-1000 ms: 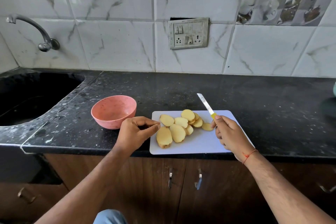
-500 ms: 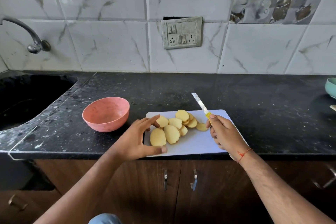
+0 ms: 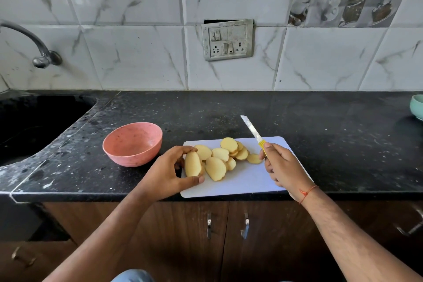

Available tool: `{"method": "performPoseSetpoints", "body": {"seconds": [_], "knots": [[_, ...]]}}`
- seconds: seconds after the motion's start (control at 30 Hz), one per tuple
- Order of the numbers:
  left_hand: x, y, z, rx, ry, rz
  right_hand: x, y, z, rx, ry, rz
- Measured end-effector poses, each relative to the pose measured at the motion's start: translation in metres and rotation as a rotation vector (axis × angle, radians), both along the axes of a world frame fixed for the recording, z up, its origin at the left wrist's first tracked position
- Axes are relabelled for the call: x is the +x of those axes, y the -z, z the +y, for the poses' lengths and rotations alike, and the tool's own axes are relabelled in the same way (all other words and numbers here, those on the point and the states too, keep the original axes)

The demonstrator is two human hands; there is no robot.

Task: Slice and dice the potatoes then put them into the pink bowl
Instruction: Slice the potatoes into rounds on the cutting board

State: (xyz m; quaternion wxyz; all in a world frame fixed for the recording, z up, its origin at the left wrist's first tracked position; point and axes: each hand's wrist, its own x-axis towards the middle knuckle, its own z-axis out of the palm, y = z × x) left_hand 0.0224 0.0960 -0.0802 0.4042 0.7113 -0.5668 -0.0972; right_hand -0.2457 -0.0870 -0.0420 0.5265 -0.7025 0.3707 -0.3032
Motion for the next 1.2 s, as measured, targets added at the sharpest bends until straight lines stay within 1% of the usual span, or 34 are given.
{"method": "performPoseSetpoints", "body": {"seconds": [0.23,0.33,0.73,0.9,1.07,1.2], "knots": [[-0.003,-0.003,0.002,-0.04,0.042,0.039,-0.001,-0.001,0.001,-0.003,-0.005,0.005],[-0.008,-0.001,0.001,-0.024,0.034,0.016,-0.001,-0.001,0.001,-0.005,0.0,0.004],[-0.001,-0.002,0.006,0.04,-0.073,0.028,-0.001,-0.002,0.0,0.001,-0.004,-0.012],[-0.005,-0.003,0.008,0.037,-0.14,0.079,0.0,0.001,-0.002,-0.007,-0.002,-0.017],[-0.01,-0.005,0.009,0.022,-0.145,0.046,0.003,0.007,-0.003,-0.129,0.018,0.019],[-0.013,-0.006,0.011,-0.001,-0.146,0.038,0.005,0.003,0.006,-0.297,0.049,0.175]]}}
